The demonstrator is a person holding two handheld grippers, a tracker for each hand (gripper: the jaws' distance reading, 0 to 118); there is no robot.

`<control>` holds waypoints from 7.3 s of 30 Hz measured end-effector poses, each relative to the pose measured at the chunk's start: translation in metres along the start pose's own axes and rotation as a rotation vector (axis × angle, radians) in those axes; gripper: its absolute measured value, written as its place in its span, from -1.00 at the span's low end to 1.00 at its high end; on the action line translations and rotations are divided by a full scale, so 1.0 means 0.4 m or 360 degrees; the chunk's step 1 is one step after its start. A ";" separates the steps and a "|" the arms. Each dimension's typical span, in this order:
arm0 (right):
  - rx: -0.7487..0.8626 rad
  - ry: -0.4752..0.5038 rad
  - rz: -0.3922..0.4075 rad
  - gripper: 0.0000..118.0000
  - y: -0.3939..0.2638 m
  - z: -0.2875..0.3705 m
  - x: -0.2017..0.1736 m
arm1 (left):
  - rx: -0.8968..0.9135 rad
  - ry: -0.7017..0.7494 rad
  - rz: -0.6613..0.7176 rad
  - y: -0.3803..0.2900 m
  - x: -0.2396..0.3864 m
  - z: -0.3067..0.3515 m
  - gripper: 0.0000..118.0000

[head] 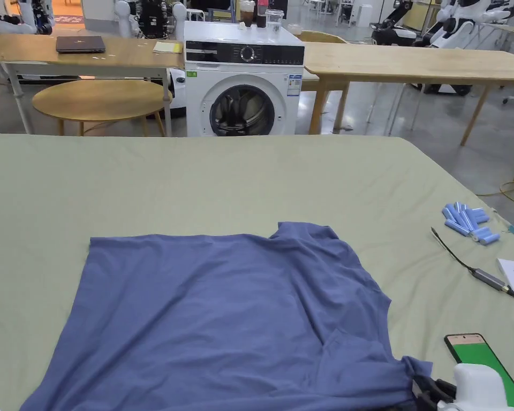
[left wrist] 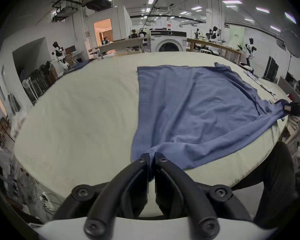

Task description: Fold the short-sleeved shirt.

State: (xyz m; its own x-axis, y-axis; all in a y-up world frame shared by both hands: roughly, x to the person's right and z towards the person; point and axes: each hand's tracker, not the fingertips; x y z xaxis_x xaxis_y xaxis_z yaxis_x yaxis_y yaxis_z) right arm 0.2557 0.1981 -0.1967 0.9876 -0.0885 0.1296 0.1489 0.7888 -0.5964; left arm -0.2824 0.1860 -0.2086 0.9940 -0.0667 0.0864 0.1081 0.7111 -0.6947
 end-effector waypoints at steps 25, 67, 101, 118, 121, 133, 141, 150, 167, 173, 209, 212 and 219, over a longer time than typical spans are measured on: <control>-0.0240 -0.0122 0.0307 -0.13 0.239 -0.415 -0.053 | -0.0114 0.0114 -0.0048 0.337 -0.007 -0.346 -0.31; 0.0246 -0.0007 0.0099 -0.98 -0.023 -0.001 -0.081 | -0.0102 0.0091 0.0225 0.143 -0.025 -0.324 0.86; 0.0011 0.0176 0.0120 -0.83 0.126 0.043 0.034 | 0.0123 0.0029 0.0073 0.199 -0.029 0.027 -0.83; -0.0037 0.0154 0.0094 0.84 0.013 0.050 -0.002 | 0.0203 0.0058 0.0074 0.011 0.004 0.096 0.79; 0.0188 0.0218 0.0164 0.84 0.084 0.083 -0.082 | 0.0456 0.0074 0.0031 0.092 0.037 0.132 0.79; 0.0509 0.0283 0.0193 -1.00 0.175 0.036 -0.306 | 0.0624 -0.0011 0.0054 0.223 0.117 0.075 -1.00; 0.0411 0.0266 0.0198 -1.00 0.169 -0.049 -0.303 | 0.0334 0.0026 0.0114 0.255 0.027 -0.109 -1.00; 0.0261 0.0181 0.0250 -1.00 0.195 -0.172 -0.249 | 0.0069 0.0186 0.0103 0.402 -0.104 -0.431 0.98; -0.0286 -0.0047 0.0060 0.98 0.374 -0.609 -0.004 | -0.0099 0.0073 -0.0053 0.457 -0.032 -0.498 -0.98; -0.0376 -0.0141 0.0162 0.89 0.399 -0.745 -0.031 | -0.0074 0.0078 -0.0053 0.470 -0.029 -0.446 -0.98; -0.0163 -0.0010 0.0083 -0.54 -0.041 0.008 0.017 | -0.0015 0.0059 0.0205 -0.034 -0.071 -0.011 -0.28; 0.0094 0.0032 0.0167 0.56 0.029 0.079 -0.034 | 0.0215 0.0077 0.0112 0.039 -0.029 0.060 0.77; 0.0721 0.0184 0.0260 0.56 0.118 0.167 -0.234 | 0.0783 -0.0010 0.0006 0.215 0.165 0.165 0.77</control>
State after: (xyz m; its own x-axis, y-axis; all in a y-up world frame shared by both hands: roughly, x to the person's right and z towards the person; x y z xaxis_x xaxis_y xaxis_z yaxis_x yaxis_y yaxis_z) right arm 0.1672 0.2841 -0.1840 0.9991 0.0119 -0.0411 -0.0196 0.9808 -0.1941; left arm -0.2084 0.2888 -0.2156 0.9942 -0.0603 0.0895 0.0828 0.9578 -0.2753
